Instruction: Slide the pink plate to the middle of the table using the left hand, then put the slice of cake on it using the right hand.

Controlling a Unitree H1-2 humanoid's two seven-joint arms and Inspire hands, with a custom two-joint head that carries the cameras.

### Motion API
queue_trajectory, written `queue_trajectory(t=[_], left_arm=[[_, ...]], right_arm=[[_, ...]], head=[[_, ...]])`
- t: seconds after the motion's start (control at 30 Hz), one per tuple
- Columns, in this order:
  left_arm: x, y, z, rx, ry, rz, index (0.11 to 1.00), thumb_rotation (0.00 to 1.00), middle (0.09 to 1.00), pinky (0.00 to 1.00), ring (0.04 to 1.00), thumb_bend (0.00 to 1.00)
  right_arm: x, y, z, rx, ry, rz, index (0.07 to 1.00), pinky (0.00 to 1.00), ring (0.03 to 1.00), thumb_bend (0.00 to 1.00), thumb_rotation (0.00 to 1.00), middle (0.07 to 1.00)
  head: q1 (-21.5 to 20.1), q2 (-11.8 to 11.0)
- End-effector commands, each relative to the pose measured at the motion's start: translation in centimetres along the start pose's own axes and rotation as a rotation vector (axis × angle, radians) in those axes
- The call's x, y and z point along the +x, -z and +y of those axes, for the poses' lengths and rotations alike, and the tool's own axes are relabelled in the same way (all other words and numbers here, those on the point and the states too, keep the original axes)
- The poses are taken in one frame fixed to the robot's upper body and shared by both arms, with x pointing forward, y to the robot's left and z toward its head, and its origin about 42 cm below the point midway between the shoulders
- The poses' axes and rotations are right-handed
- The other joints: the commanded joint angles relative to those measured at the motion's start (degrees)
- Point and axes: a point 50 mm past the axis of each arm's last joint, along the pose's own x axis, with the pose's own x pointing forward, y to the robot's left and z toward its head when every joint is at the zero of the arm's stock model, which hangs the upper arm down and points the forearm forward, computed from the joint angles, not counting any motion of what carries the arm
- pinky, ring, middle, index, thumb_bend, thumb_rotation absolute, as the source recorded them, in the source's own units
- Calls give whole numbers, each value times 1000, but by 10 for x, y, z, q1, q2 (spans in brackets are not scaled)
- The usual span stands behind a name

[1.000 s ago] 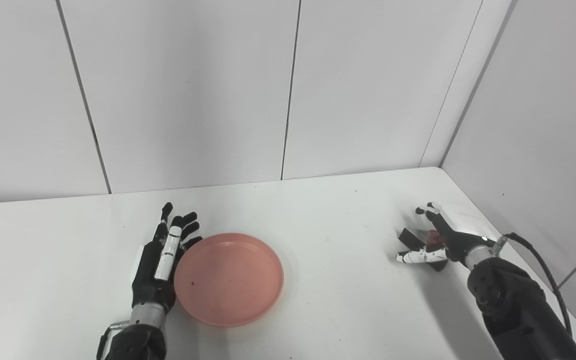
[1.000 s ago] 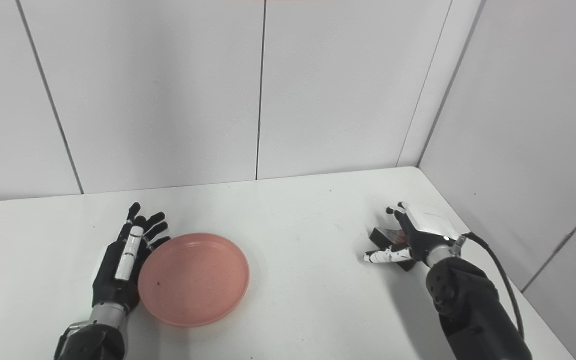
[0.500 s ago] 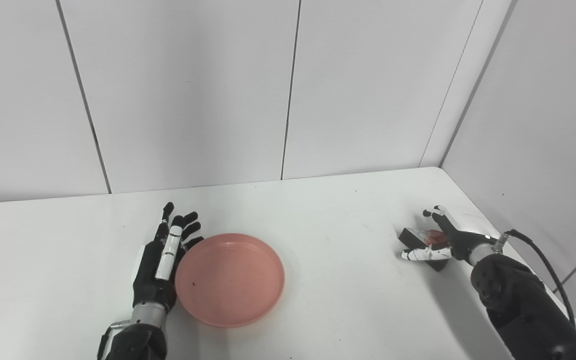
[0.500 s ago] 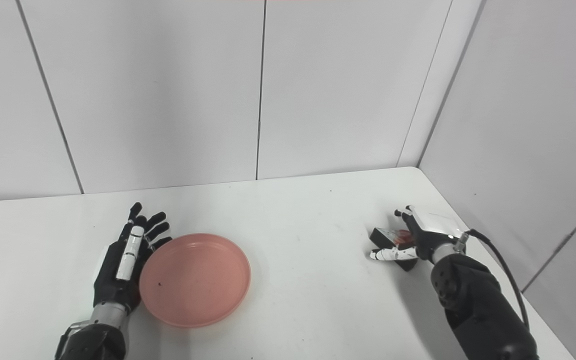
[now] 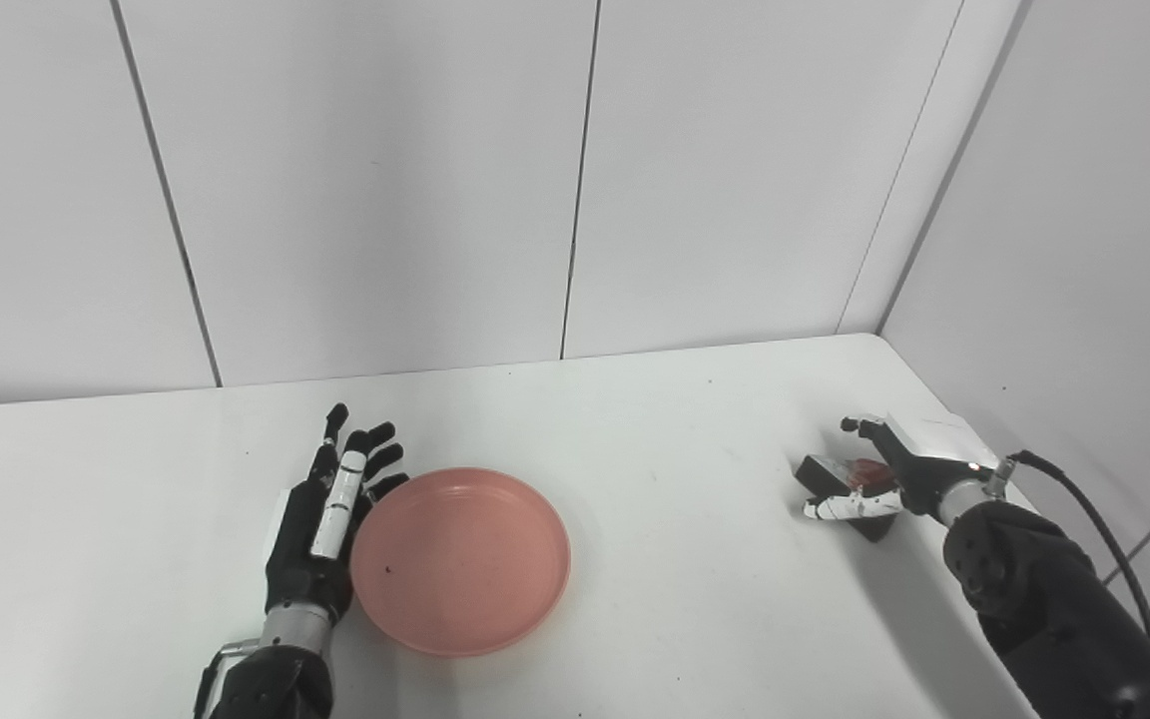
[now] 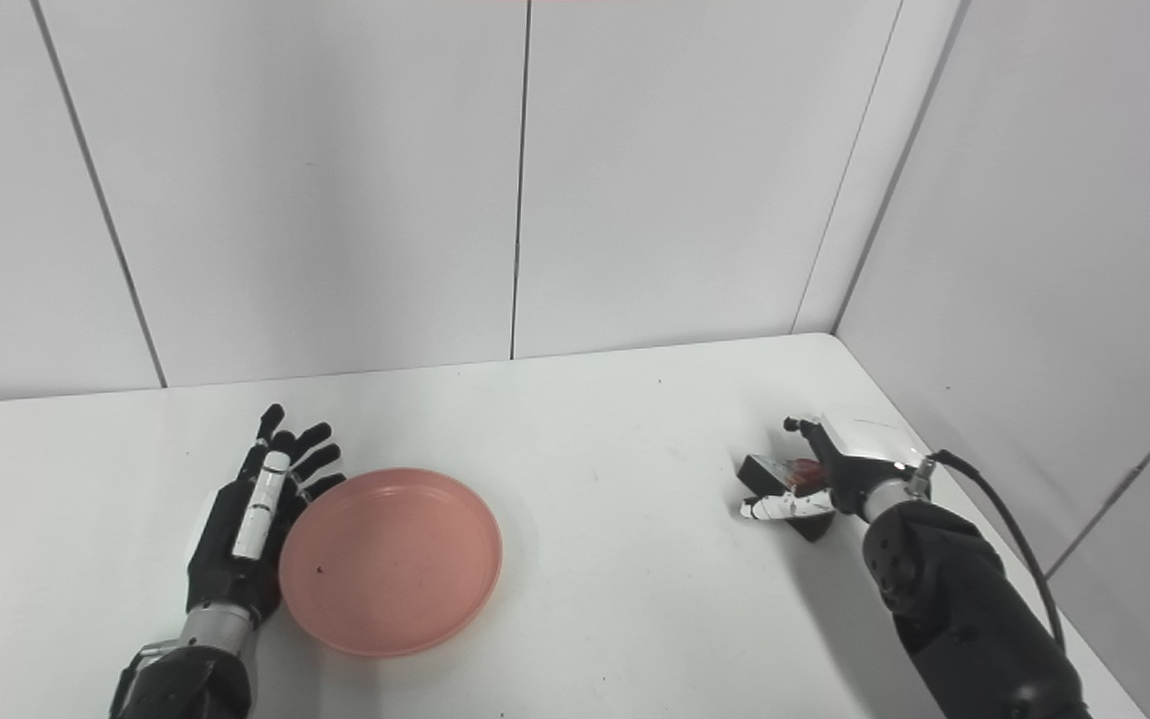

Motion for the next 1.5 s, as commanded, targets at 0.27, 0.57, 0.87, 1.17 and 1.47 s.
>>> queue_trajectory(t=[0.27,0.57,0.87,1.17,1.47], left_arm=[[-8,17,4,-1,-2,105,1000,761,844,714,808,596],[-8,16,4,3,7,121,1000,770,841,698,793,580],[-8,15,2,9,20,127,1000,780,847,683,783,576],[-8,17,2,21,27,125,1000,785,843,669,760,570],[-8,19,2,24,28,133,1000,771,838,671,749,569]], right_arm=[[24,6,-16,-18,85,84,798,461,639,1000,329,826],[23,9,-16,-135,79,122,716,327,436,889,98,613],[12,14,-20,-89,64,93,490,190,258,534,0,471],[9,9,-25,-126,-19,90,499,209,281,526,0,440],[9,8,-31,-130,-44,104,499,242,318,529,0,448]], head=[[4,6],[2,11],[5,15],[5,16],[6,14]])
